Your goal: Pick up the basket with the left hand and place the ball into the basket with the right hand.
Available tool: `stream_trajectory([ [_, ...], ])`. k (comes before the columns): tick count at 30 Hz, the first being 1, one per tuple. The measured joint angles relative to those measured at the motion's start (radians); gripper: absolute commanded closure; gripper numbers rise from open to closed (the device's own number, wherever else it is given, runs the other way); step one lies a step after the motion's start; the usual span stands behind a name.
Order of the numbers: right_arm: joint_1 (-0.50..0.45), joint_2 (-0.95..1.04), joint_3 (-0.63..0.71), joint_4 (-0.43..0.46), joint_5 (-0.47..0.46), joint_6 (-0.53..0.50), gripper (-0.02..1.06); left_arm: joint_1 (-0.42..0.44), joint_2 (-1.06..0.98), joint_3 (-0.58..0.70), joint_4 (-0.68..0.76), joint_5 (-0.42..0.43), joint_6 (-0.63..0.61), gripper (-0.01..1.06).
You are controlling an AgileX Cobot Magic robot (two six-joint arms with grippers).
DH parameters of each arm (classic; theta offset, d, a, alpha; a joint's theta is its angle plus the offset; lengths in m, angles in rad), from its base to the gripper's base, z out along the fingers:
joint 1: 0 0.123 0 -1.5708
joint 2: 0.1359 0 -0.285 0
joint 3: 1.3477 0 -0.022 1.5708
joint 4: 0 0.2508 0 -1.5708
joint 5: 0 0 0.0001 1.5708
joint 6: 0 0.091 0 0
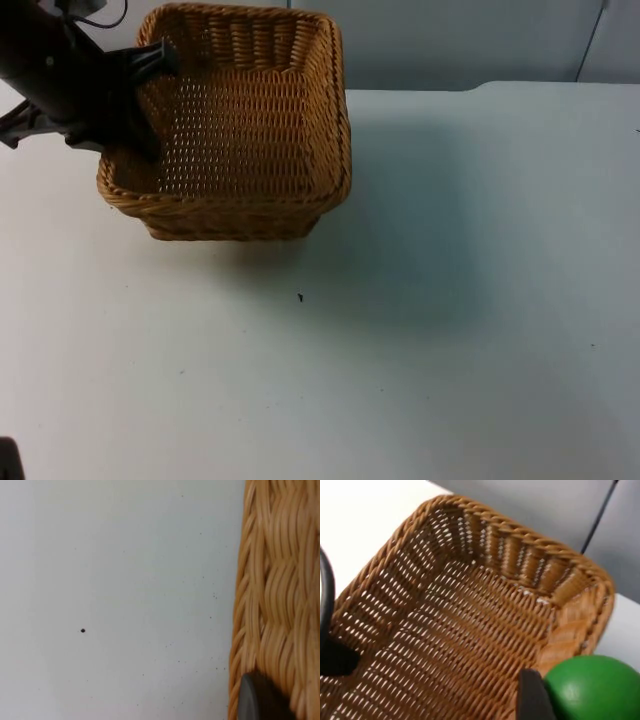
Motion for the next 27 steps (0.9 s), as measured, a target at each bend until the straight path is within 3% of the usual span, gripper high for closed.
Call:
stream_trajectory([
  [6,0.030,0.085,0.000,0.033,0.004,-0.004,1.05,0.000,0.000,0.000,0.000,0.019,0.000,1.05],
  [13,0.037,0.126,0.000,0.171,-0.101,-0.006,1.05,0.000,0.000,0.000,0.000,0.059,0.000,1.05],
  [19,0.039,0.154,0.000,0.208,-0.133,-0.017,1.05,0.000,0.000,0.000,-0.002,0.083,0.000,1.05],
  [27,0.078,0.199,0.000,0.252,-0.139,-0.172,1.05,0.000,0.000,0.000,-0.026,0.092,-0.002,1.05],
])
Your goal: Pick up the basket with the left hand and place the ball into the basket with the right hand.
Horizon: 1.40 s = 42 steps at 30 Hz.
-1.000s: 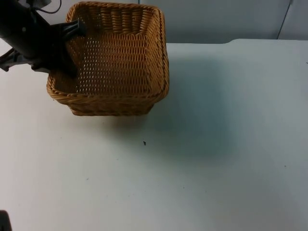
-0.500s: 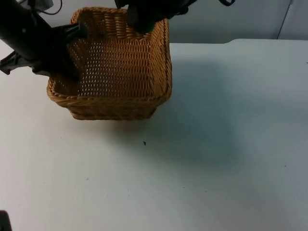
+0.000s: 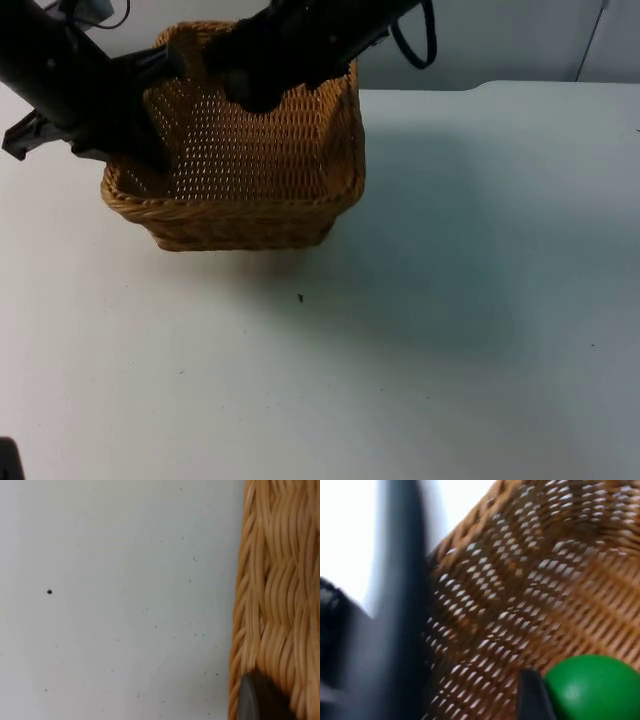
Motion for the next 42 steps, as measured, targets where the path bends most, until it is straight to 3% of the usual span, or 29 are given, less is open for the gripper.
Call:
stream_trajectory([
  [8,0.017,0.003,0.000,0.004,-0.018,-0.026,1.04,0.000,0.000,0.000,-0.002,0.002,0.000,1.05],
  [16,0.017,0.004,0.000,-0.009,-0.027,-0.024,0.78,0.000,0.000,0.000,-0.002,0.013,0.000,1.05],
  [23,0.017,0.004,0.000,-0.011,-0.048,-0.023,0.68,0.000,0.000,0.000,-0.002,0.017,0.000,1.05],
  [26,0.017,0.004,0.000,-0.014,-0.055,-0.007,0.59,0.000,0.000,0.000,-0.002,0.017,0.000,1.05],
  [38,0.017,0.004,0.000,-0.028,-0.055,0.024,0.55,0.000,0.000,0.000,-0.002,0.017,0.002,1.05],
  [42,0.017,0.004,0.000,-0.066,-0.052,0.050,0.43,0.000,0.000,0.000,-0.002,0.017,0.002,1.05],
])
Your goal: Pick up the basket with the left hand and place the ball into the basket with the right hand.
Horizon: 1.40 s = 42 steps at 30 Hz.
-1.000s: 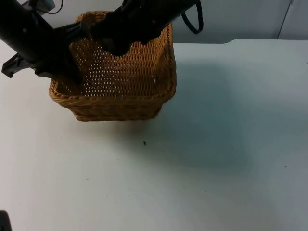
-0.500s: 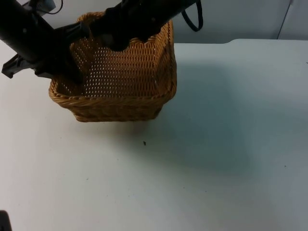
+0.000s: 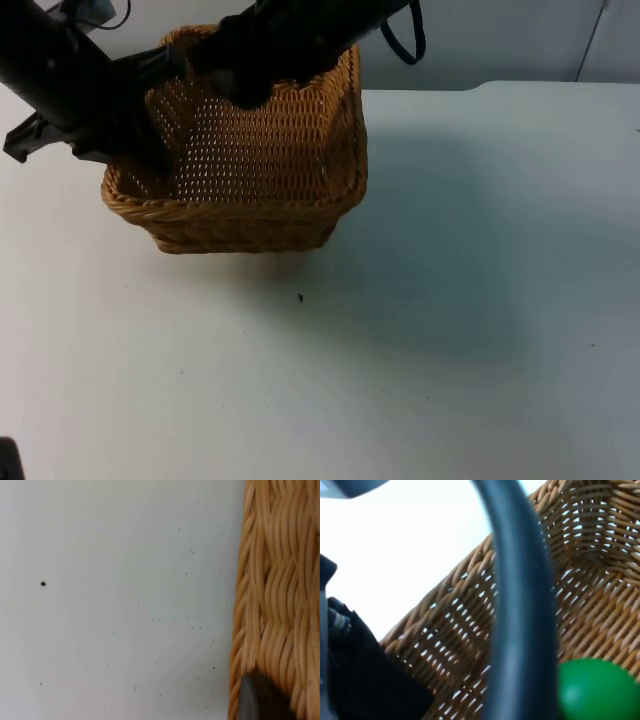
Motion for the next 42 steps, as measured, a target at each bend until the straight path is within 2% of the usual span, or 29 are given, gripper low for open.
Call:
stream_trajectory([
  [2,0.000,0.000,0.000,-0.048,0.021,0.055,0.33,0.000,0.000,0.000,-0.002,0.002,0.000,1.05],
  [7,0.000,0.000,0.000,-0.172,0.073,0.195,0.33,0.000,0.000,0.000,0.001,0.002,0.000,1.05],
  [15,0.000,0.000,-0.003,-0.203,0.103,0.232,0.33,0.000,0.000,0.000,0.001,0.002,0.002,1.05],
  [18,0.000,0.002,-0.025,-0.205,0.150,0.239,0.36,0.000,0.000,0.000,0.001,0.002,0.002,1.05],
  [20,0.000,-0.004,-0.080,-0.214,0.214,0.234,0.37,0.000,0.000,0.000,0.001,0.002,0.002,1.05],
  [21,0.000,-0.013,-0.101,-0.224,0.237,0.231,0.40,0.000,0.000,0.000,0.001,0.002,0.002,1.05],
  [23,0.000,-0.027,-0.126,-0.240,0.255,0.231,0.57,0.000,0.000,0.000,0.001,0.002,0.002,1.05],
  [24,0.000,-0.044,-0.151,-0.256,0.274,0.229,0.57,0.000,0.000,0.000,0.001,0.002,0.002,1.05],
  [26,0.000,-0.082,-0.186,-0.315,0.303,0.224,0.85,0.000,0.000,0.000,0.001,0.002,0.002,1.05],
  [27,0.000,-0.082,-0.186,-0.315,0.303,0.224,1.03,0.000,0.000,0.000,0.001,0.002,0.002,1.05],
  [31,0.000,-0.160,-0.210,-0.487,0.401,0.227,1.05,0.000,0.000,0.000,0.001,0.002,0.002,1.05],
  [32,0.000,-0.160,-0.210,-0.487,0.401,0.227,1.05,0.000,0.000,0.000,0.001,0.002,0.002,1.05],
  [35,-0.009,-0.192,-0.210,-0.589,0.499,0.268,1.05,0.000,0.000,0.000,-0.001,0.002,0.002,1.05],
  [38,-0.038,-0.228,-0.210,-0.612,0.566,0.303,1.05,0.000,0.000,0.000,-0.001,-0.003,0.002,1.05],
  [42,-0.084,-0.298,-0.210,-0.625,0.603,0.314,1.05,0.000,0.000,0.000,-0.001,-0.018,0.002,1.05],
])
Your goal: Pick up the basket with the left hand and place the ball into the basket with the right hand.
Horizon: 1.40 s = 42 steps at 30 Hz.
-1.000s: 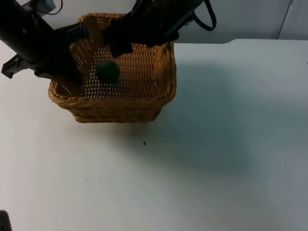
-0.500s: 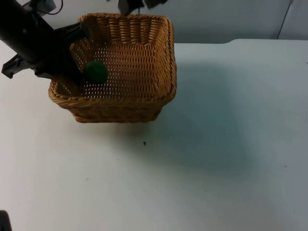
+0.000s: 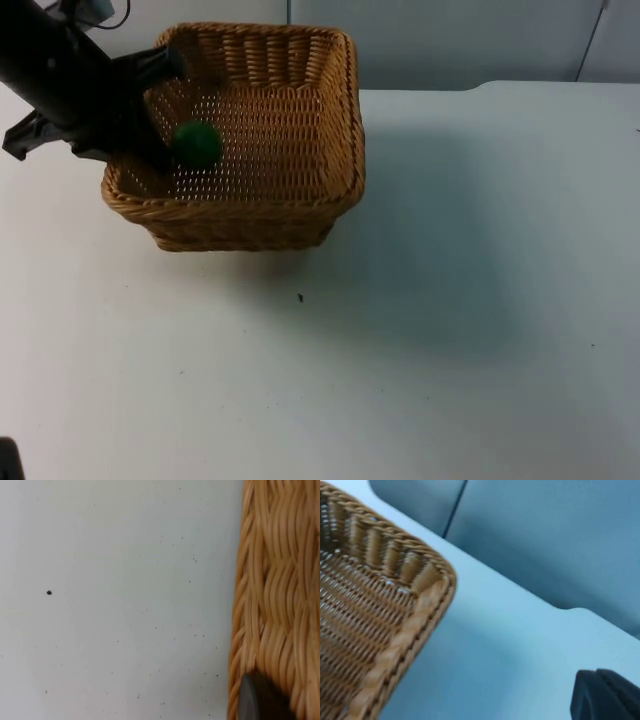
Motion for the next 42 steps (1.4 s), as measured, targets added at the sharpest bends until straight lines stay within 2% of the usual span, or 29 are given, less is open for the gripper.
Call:
stream_trajectory([
  [8,-0.037,-0.160,0.000,-0.009,0.046,0.022,1.05,0.000,0.000,0.000,-0.002,-0.002,0.000,1.05],
  [15,-0.037,-0.172,0.000,-0.009,0.070,0.022,1.05,0.000,0.002,0.000,-0.032,0.018,0.002,1.05],
  [19,-0.037,-0.172,0.000,-0.009,0.074,0.022,1.05,0.000,0.020,0.000,-0.036,0.046,0.054,1.05],
  [27,-0.037,-0.172,0.000,-0.009,0.074,0.022,1.05,0.000,0.048,0.000,-0.036,0.056,0.079,1.05],
  [32,-0.037,-0.172,0.000,-0.009,0.064,0.022,1.05,0.000,0.057,0.000,0.021,0.096,0.184,1.05],
  [39,-0.037,-0.172,0.000,-0.007,0.040,0.022,1.05,-0.002,0.060,0.000,0.182,0.161,0.236,1.05],
  [42,-0.037,-0.172,0.000,-0.005,0.033,0.022,1.05,-0.002,0.060,0.000,0.199,0.167,0.273,1.05],
])
